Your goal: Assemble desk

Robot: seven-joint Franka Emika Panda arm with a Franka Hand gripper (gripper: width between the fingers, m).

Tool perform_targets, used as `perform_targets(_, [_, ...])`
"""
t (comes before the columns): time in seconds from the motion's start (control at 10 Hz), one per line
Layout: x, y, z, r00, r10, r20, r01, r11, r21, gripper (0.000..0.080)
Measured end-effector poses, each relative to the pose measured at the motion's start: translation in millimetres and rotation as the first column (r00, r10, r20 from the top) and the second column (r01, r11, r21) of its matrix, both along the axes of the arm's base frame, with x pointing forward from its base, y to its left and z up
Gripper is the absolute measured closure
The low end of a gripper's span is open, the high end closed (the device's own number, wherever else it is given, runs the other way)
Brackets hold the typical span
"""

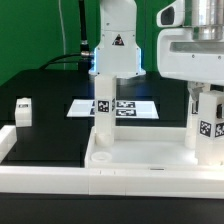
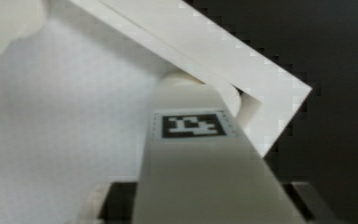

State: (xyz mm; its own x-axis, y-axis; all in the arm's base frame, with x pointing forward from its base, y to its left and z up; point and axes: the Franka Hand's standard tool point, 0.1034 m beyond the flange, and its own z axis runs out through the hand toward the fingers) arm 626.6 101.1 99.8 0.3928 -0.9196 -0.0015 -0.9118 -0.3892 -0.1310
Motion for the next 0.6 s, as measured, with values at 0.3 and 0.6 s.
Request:
perform_targets(0.3, [1.1, -4.6, 0.3, 0.988, -0.155, -0.009, 0.155, 0.988, 0.016, 0.0509])
perform_targets(0.6, [1.3, -3.7, 0.4, 0.993, -0.122, -0.005, 0.122, 0.992, 0.012, 0.0319])
